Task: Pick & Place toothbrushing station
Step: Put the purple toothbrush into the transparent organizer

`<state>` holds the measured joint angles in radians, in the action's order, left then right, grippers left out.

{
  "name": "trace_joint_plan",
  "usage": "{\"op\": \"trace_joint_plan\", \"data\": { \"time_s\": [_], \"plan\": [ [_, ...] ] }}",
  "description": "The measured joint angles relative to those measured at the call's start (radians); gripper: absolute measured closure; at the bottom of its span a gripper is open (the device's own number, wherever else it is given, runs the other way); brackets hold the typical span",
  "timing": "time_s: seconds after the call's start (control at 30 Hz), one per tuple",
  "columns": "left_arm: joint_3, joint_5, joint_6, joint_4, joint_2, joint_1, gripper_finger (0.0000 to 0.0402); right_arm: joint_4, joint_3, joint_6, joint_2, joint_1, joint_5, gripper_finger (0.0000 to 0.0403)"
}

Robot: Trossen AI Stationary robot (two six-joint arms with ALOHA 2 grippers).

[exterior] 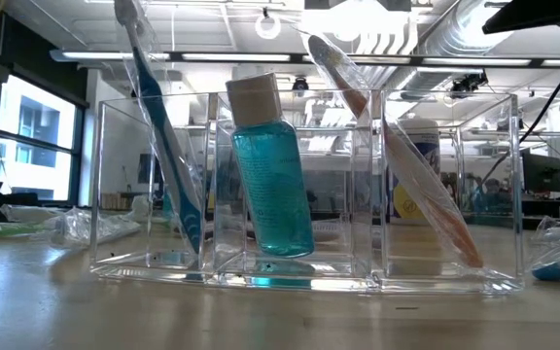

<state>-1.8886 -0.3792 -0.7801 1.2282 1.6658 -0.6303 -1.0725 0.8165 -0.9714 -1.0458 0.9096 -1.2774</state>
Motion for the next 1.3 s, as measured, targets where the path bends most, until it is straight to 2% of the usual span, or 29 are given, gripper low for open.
{"op": "trace_joint_plan", "data": {
  "time_s": [0.13, 0.3, 0.43, 0.6, 0.87, 0.97, 1.07, 1.3],
  "plan": [
    [0.002, 0.113, -0.146, 0.071, 0.018, -0.045, 0.0215, 0.0, 0.0, 0.0, 0.0, 0.0, 0.0, 0.0254],
    [0.003, 0.062, -0.228, 0.21, 0.055, -0.119, 0.0215, 0.006, 0.0, -0.003, 0.0, 0.0, 0.0, 0.0254],
    [0.004, 0.061, -0.311, 0.308, 0.094, -0.16, 0.0215, 0.008, 0.0, -0.003, 0.0, 0.0, -0.001, 0.0254],
    [0.047, 0.031, -0.328, 0.279, 0.148, -0.194, 0.0215, 0.007, 0.0, -0.002, 0.0, 0.0, -0.002, 0.0254],
    [0.218, 0.15, -0.403, 0.252, 0.168, -0.215, 0.0215, 0.008, 0.0, 0.007, 0.0, 0.0, -0.006, 0.0254],
    [0.268, 0.201, -0.392, 0.227, 0.167, -0.214, 0.0215, 0.008, 0.0, 0.007, 0.0, 0.0, -0.007, 0.0254],
    [0.318, 0.273, -0.294, 0.164, 0.167, -0.214, 0.0215, 0.008, 0.0, 0.007, 0.0, 0.0, -0.008, 0.0254],
    [0.405, 0.274, -0.237, 0.156, 0.167, -0.214, 0.0215, 0.008, 0.0, 0.008, 0.0, 0.0, -0.031, 0.0254]
  ]
}}
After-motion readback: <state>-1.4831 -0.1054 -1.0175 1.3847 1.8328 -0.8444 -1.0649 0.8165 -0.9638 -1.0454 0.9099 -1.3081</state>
